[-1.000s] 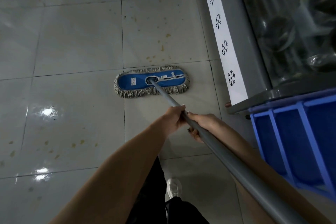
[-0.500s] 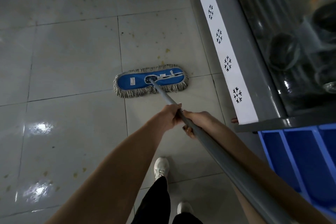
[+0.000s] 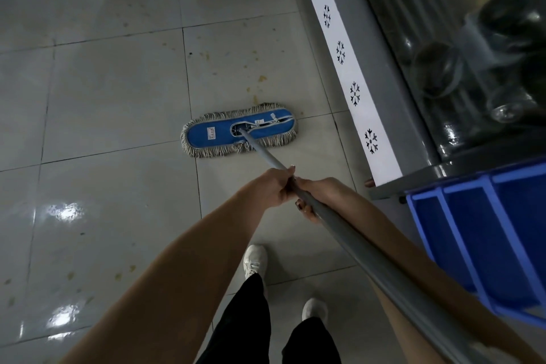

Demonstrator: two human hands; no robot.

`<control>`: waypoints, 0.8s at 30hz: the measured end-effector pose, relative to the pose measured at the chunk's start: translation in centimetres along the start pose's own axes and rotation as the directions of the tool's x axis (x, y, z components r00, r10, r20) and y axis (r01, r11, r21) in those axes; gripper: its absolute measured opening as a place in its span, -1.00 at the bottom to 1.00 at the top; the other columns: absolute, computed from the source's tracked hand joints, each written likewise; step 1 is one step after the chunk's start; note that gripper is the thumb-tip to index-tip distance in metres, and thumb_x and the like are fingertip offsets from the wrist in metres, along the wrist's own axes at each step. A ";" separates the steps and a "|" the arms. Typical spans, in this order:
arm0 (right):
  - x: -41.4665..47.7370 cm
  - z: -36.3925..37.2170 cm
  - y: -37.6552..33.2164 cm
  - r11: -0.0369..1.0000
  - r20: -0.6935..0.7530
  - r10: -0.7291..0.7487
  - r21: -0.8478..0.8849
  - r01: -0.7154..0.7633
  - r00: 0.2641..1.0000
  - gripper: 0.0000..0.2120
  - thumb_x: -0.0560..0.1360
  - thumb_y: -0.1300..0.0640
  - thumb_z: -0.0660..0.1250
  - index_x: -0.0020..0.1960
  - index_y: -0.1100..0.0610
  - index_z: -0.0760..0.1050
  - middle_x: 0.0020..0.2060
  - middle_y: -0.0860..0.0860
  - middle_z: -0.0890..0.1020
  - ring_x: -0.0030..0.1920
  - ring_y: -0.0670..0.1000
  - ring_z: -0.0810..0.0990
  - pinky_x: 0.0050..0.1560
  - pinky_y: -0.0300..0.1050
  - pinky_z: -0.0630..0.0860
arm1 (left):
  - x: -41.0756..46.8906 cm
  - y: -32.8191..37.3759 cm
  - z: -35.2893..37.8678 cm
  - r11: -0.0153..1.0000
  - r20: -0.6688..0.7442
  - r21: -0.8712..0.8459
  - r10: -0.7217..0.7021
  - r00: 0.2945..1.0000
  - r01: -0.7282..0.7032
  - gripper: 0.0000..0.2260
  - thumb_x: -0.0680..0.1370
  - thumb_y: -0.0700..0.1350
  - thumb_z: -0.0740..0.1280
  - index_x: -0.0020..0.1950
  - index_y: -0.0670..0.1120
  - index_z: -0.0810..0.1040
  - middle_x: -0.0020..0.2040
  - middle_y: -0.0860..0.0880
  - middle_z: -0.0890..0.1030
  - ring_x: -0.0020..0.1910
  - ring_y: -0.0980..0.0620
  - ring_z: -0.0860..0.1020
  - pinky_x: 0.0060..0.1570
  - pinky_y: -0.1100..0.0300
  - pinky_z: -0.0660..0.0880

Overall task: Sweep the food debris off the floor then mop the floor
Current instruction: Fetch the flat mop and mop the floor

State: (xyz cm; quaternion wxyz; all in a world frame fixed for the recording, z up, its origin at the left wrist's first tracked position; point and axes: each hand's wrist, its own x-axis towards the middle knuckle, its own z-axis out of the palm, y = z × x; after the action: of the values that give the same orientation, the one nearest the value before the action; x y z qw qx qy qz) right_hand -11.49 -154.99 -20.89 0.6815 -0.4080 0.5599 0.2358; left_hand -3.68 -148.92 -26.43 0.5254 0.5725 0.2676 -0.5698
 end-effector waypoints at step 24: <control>-5.3 -16.1 13.6 0.987 -0.005 0.084 -0.134 -0.084 0.996 -0.66 0.55 0.02 0.29 -0.27 0.26 0.42 -0.45 0.10 0.42 -0.69 -0.07 0.38 -0.66 -0.35 0.35 | -4.6 -17.7 12.2 0.993 0.079 0.087 -0.088 0.993 0.081 -0.77 0.61 -0.14 0.22 -0.19 -0.23 0.34 -0.27 -0.10 0.42 -0.39 0.03 0.46 -0.62 0.26 0.50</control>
State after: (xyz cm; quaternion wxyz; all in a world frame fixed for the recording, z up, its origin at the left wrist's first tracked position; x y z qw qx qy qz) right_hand -32.65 -159.92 -20.42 0.6422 -0.4288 0.5593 0.3015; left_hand -25.16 -153.24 -24.90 0.4870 0.5581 0.2452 -0.6255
